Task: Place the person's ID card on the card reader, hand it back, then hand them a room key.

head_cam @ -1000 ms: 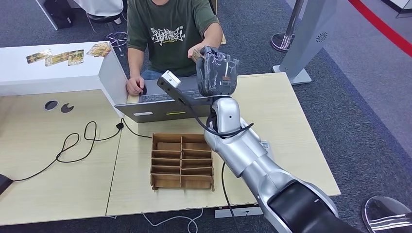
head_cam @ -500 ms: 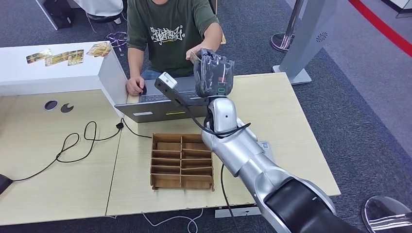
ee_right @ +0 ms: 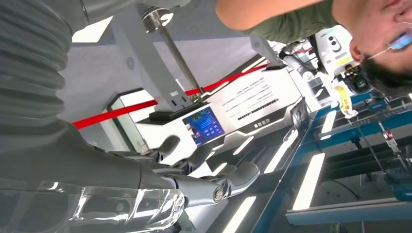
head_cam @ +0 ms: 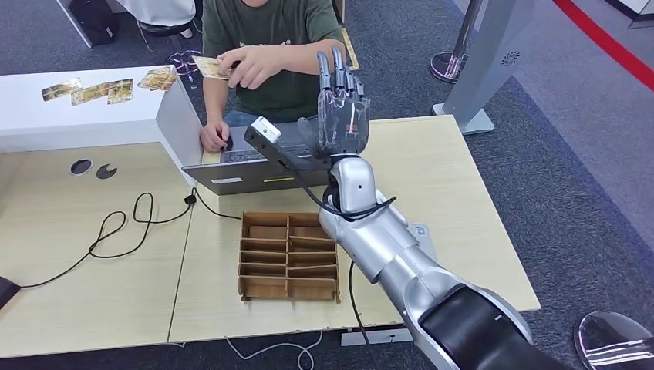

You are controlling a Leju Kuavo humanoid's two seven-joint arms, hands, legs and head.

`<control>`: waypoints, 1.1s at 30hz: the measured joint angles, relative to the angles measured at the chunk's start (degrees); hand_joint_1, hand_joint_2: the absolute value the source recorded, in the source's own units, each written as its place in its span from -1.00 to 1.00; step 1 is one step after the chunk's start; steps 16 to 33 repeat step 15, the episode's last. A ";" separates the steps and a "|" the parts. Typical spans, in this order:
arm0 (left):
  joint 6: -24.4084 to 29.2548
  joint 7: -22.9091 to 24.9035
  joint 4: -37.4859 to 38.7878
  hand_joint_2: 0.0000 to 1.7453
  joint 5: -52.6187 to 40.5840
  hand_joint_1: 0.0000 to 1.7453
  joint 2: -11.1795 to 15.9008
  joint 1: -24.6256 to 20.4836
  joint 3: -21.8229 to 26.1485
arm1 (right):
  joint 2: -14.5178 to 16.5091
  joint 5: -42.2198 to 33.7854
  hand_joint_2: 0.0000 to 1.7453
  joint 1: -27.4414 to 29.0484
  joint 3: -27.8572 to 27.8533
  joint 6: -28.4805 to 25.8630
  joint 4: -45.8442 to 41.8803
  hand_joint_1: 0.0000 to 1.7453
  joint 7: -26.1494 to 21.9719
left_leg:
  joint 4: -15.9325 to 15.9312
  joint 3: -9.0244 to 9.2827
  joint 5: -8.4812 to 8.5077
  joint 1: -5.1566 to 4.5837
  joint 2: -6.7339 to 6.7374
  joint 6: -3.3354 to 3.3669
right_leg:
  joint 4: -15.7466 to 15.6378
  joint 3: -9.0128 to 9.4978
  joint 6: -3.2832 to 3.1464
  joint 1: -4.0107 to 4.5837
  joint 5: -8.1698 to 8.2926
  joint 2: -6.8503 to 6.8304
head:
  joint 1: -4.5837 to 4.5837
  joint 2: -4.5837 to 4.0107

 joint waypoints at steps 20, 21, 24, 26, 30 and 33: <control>0.59 -1.95 0.00 -1.00 4.61 -1.00 0.26 1.99 0.01 | -3.05 -6.89 1.00 19.33 -5.17 0.00 -24.79 -1.00 -9.54 | 0.00 -0.04 -0.06 -0.01 -0.02 0.03 | -0.06 -0.02 0.01 0.00 -0.02 0.00 | 0.00 0.00; 0.59 -1.95 0.00 -1.00 4.61 -1.00 0.26 1.99 0.01 | -3.05 -6.89 1.00 19.33 -5.17 0.00 -24.79 -1.00 -9.54 | 0.00 -0.04 -0.06 -0.01 -0.02 0.03 | -0.06 -0.02 0.01 0.00 -0.02 0.00 | 0.00 0.00; 0.59 -1.95 0.00 -1.00 4.61 -1.00 0.26 1.99 0.01 | -3.05 -6.89 1.00 19.33 -5.17 0.00 -24.79 -1.00 -9.54 | 0.00 -0.04 -0.06 -0.01 -0.02 0.03 | -0.06 -0.02 0.01 0.00 -0.02 0.00 | 0.00 0.00; 0.59 -1.95 0.00 -1.00 4.61 -1.00 0.26 1.99 0.01 | -3.05 -6.89 1.00 19.33 -5.17 0.00 -24.79 -1.00 -9.54 | 0.00 -0.04 -0.06 -0.01 -0.02 0.03 | -0.06 -0.02 0.01 0.00 -0.02 0.00 | 0.00 0.00; 0.59 -1.95 0.00 -1.00 4.61 -1.00 0.26 1.99 0.01 | -3.05 -6.89 1.00 19.33 -5.17 0.00 -24.79 -1.00 -9.54 | 0.00 -0.04 -0.06 -0.01 -0.02 0.03 | -0.06 -0.02 0.01 0.00 -0.02 0.00 | 0.00 0.00; 0.59 -1.95 0.00 -1.00 4.61 -1.00 0.26 1.99 0.01 | -3.05 -6.89 1.00 19.33 -5.17 0.00 -24.79 -1.00 -9.54 | 0.00 -0.04 -0.06 -0.01 -0.02 0.03 | -0.06 -0.02 0.01 0.00 -0.02 0.00 | 0.00 0.00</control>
